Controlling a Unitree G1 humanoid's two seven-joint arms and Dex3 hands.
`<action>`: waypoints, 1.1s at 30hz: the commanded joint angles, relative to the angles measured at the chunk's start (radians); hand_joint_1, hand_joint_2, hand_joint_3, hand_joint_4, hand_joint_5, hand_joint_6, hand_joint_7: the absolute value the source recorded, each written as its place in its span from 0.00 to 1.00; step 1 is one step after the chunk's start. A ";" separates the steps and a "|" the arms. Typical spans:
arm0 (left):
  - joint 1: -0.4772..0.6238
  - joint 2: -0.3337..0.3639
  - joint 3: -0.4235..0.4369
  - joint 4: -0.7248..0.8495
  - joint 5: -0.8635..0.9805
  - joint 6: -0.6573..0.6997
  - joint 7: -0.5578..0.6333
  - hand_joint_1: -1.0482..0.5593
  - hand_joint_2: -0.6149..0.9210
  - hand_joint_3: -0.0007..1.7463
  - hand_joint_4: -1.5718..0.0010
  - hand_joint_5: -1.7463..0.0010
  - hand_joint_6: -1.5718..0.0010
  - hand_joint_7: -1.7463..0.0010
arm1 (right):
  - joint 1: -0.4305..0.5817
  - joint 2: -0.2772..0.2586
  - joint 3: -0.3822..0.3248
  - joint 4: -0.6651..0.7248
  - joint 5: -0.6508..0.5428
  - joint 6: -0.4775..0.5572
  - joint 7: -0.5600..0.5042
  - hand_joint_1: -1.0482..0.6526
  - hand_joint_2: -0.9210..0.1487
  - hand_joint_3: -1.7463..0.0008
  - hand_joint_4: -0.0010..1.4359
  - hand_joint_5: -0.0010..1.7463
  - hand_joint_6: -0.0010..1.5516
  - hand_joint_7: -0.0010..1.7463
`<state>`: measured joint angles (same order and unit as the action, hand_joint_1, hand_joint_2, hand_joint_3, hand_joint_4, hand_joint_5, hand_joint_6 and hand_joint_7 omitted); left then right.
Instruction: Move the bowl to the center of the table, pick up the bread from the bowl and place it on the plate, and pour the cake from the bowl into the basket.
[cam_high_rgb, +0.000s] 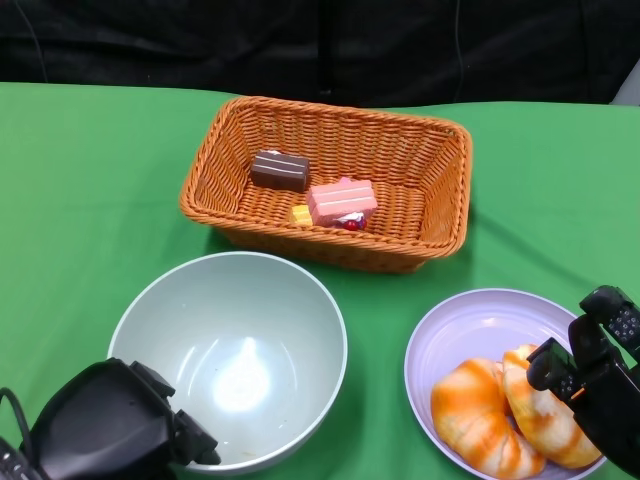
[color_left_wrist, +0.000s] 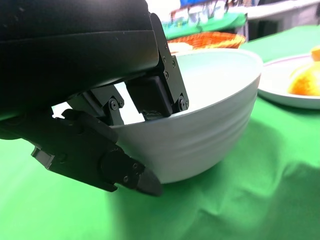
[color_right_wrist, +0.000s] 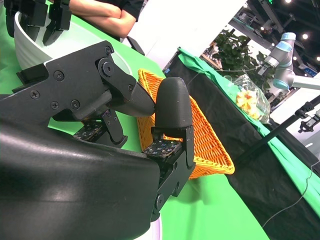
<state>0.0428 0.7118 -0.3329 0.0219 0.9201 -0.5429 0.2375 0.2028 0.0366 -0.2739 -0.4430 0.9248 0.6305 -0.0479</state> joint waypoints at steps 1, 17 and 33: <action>0.020 0.014 0.026 -0.030 -0.073 0.025 -0.107 0.29 1.00 0.25 0.52 0.99 0.45 1.00 | 0.003 -0.016 -0.010 -0.005 0.011 0.001 -0.005 0.51 0.21 0.41 0.59 1.00 0.39 1.00; 0.189 -0.081 0.249 -0.319 -0.736 0.251 -0.513 0.00 1.00 0.41 0.86 0.98 0.73 0.99 | 0.000 -0.017 -0.009 -0.003 0.024 0.003 -0.028 0.51 0.21 0.41 0.59 1.00 0.39 1.00; 0.270 -0.313 0.467 -0.464 -1.858 0.775 -0.607 0.50 0.89 0.51 0.60 0.09 0.52 0.47 | -0.004 -0.021 -0.011 0.008 0.044 0.002 -0.027 0.51 0.20 0.42 0.59 1.00 0.37 1.00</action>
<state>0.3049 0.4060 0.0956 -0.4241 -0.8462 0.1760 -0.3787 0.2007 0.0324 -0.2743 -0.4325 0.9588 0.6333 -0.0743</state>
